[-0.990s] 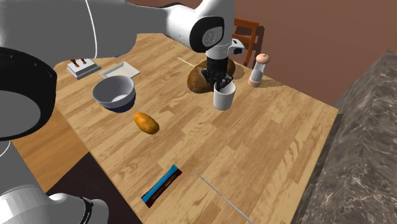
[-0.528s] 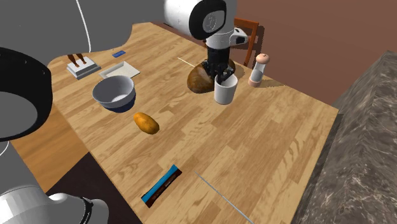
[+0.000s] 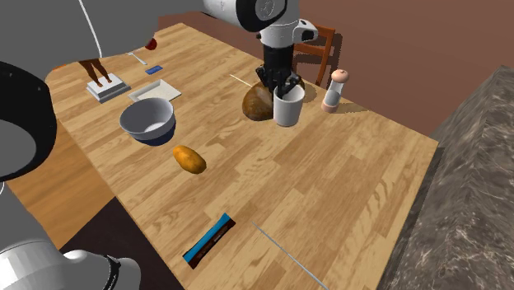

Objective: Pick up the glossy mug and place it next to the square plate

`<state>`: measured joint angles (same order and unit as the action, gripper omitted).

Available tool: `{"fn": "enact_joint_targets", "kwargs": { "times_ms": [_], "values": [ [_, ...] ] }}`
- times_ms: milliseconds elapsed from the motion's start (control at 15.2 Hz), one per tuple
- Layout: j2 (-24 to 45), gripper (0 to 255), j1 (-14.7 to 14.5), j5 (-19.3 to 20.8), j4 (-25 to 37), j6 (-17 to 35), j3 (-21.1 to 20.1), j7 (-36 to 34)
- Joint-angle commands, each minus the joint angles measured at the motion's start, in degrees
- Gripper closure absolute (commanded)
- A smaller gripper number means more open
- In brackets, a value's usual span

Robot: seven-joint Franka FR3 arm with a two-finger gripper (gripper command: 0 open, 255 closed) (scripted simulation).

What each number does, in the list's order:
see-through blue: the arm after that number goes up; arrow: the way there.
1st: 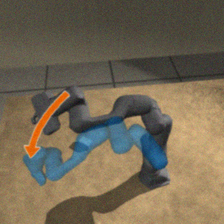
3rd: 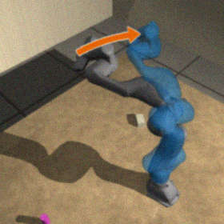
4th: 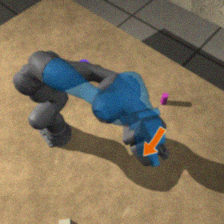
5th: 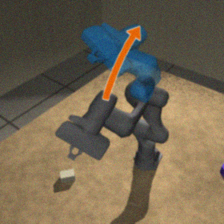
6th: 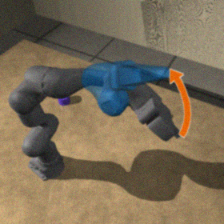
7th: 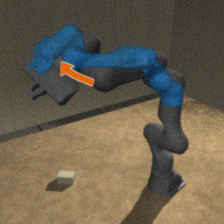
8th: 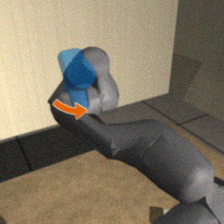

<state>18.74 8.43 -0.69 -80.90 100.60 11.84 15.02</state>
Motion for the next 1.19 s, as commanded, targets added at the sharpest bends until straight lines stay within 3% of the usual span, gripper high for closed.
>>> {"fn": "enact_joint_targets", "kwargs": {
  "times_ms": [0, 528, 1122],
  "values": [
    [-2.40, 255, -1.65, 0.68, -3.42, 0.98, -0.55, -2.15],
    [-11.14, 255, -8.21, 3.04, -14.96, 3.46, -4.05, -12.36],
    [-16.59, 255, -14.62, 4.08, -21.64, 4.06, -9.33, -24.28]
  ]
}}
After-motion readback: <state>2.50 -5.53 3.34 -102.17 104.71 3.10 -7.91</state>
